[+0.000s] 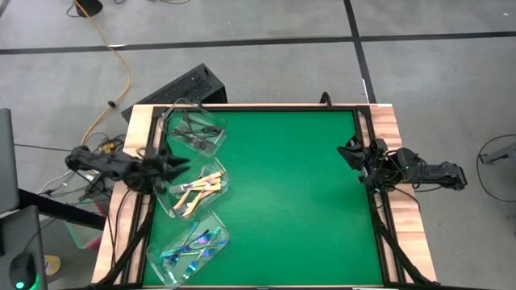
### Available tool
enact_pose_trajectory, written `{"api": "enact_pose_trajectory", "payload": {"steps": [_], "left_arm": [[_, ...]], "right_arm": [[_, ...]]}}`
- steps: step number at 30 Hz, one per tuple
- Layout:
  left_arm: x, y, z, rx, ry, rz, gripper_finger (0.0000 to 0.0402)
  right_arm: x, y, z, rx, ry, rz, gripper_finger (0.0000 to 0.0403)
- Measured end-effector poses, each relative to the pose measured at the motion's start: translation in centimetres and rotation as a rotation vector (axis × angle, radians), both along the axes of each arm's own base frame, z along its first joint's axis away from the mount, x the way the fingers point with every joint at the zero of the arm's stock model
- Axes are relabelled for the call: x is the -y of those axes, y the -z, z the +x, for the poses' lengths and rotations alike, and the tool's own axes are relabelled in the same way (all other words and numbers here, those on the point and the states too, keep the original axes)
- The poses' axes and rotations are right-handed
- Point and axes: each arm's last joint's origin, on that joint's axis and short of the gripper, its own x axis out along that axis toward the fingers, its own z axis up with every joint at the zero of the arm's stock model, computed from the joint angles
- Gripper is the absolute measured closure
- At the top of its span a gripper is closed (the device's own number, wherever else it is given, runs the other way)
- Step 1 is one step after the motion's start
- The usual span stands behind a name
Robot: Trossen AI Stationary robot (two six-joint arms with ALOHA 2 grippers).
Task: Sort silverware by color (type)
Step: Return to Home Position
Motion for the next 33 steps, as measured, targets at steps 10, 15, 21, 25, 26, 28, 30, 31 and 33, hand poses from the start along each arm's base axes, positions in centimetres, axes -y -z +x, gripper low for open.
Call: {"api": "enact_pose_trajectory", "payload": {"steps": [10,15,21,25,26,28,30,31,33], "left_arm": [[1.0,3.8,1.7,0.12,0.144,-0.017,0.0274],[1.3,3.9,1.7,0.114,0.268,0.038,0.0274],[1.5,4.1,1.7,0.097,0.307,0.064,0.0274],[1.4,4.4,1.7,0.072,0.274,0.069,0.0274],[1.3,4.4,1.7,0.069,0.267,0.07,0.0274],[1.3,4.6,1.8,0.053,0.259,0.072,0.0274],[1.3,4.7,1.8,0.041,0.259,0.074,0.0274],[1.3,4.7,1.8,0.041,0.259,0.074,0.0274],[1.3,4.7,1.8,0.042,0.253,0.078,0.0274]], "right_arm": [[-0.1,0.3,0.1,-0.034,-0.028,-0.036,0.0337],[-0.3,0.7,0.4,-0.094,-0.065,-0.104,0.0337],[-0.2,2.1,0.8,-0.191,-0.015,-0.16,0.0337],[-0.2,3.2,1.1,-0.306,-0.004,-0.155,0.0337],[-0.1,3.4,1.1,-0.328,-0.005,-0.154,0.0337],[-0.1,3.9,1.2,-0.379,0.001,-0.151,0.0337],[0.0,4.2,1.2,-0.416,0.015,-0.146,0.0337],[0.0,4.3,1.3,-0.431,0.019,-0.144,0.0337],[0.0,4.5,1.3,-0.451,0.019,-0.144,0.0337]]}}
